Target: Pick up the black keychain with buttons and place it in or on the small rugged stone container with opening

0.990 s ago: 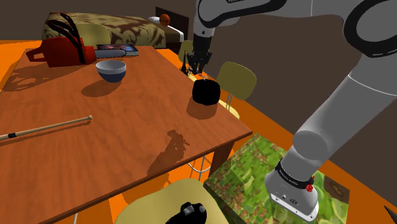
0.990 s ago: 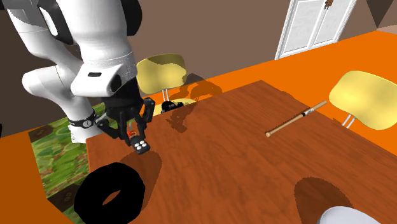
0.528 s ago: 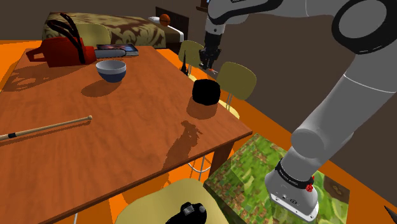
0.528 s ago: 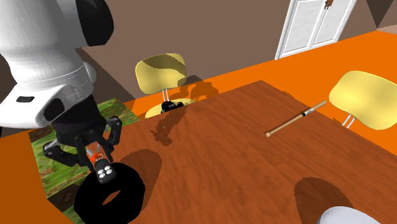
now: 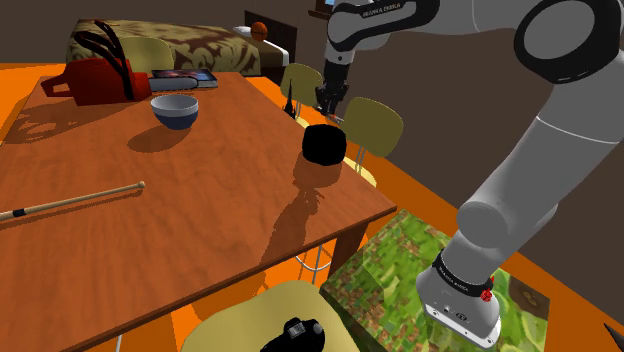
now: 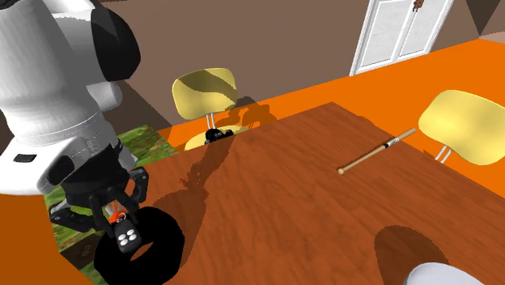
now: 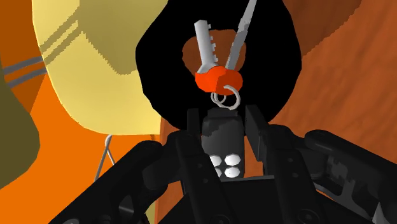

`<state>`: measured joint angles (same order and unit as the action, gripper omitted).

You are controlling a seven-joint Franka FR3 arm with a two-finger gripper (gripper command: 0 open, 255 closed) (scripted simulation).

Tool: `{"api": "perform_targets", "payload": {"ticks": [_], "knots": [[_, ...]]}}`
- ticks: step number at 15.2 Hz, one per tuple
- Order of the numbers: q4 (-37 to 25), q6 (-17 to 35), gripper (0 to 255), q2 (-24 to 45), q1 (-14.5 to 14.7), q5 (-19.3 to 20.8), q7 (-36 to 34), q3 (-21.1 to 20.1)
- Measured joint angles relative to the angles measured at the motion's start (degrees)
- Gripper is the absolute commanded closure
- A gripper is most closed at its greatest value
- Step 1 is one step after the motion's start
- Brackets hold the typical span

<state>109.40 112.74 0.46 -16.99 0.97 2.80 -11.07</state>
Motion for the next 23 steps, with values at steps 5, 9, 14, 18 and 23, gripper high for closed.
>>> {"api": "perform_targets", "payload": {"ticks": [5,9,14,18,23], "knots": [[2.92,3.76,255,0.86,0.03,0.22,-0.20,-0.02],[4.97,6.56,255,1.62,0.00,0.41,-0.25,0.02],[5.49,7.34,255,1.86,0.03,0.48,-0.35,0.00],[5.51,7.36,0,1.86,0.03,0.48,-0.36,-0.01],[5.04,6.54,0,1.48,0.04,0.38,-0.33,-0.02]]}}
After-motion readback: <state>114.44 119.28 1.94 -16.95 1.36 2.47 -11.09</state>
